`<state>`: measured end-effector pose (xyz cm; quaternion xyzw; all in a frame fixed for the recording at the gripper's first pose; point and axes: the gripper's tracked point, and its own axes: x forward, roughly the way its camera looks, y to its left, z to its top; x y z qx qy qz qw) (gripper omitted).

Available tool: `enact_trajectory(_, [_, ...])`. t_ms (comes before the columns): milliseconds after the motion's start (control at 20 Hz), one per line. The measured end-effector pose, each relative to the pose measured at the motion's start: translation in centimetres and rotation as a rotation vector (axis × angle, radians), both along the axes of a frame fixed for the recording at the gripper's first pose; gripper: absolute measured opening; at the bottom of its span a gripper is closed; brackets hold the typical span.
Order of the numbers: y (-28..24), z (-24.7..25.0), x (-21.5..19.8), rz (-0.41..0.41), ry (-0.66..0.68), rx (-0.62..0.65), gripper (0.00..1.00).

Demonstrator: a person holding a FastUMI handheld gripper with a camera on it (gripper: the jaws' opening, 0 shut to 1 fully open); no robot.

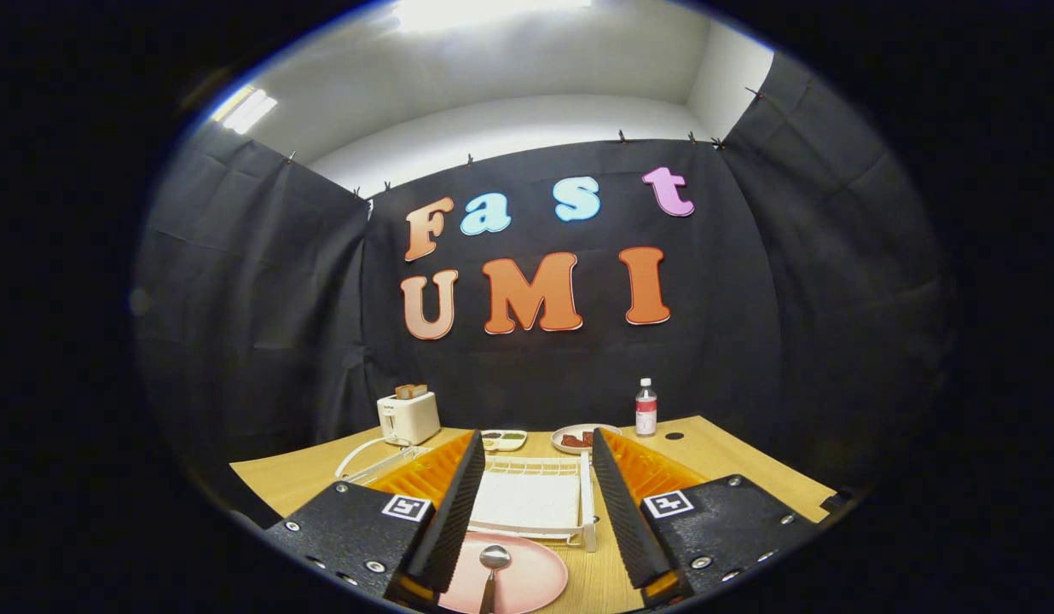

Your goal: Take the plate from the dish rack, then take the spoon from the basket and place it into the plate.

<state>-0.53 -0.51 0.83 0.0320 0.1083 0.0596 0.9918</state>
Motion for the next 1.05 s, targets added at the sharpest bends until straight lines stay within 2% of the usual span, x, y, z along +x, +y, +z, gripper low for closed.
enact_trajectory(150, [0.6, 0.7, -0.2, 0.010, -0.019, 0.015, 0.84])
enact_trajectory(350, [0.9, 1.1, -0.5, 0.001, -0.044, 0.027, 0.89])
enact_trajectory(1050, [2.0, 1.3, -0.8, 0.003, -0.057, 0.015, 0.89])
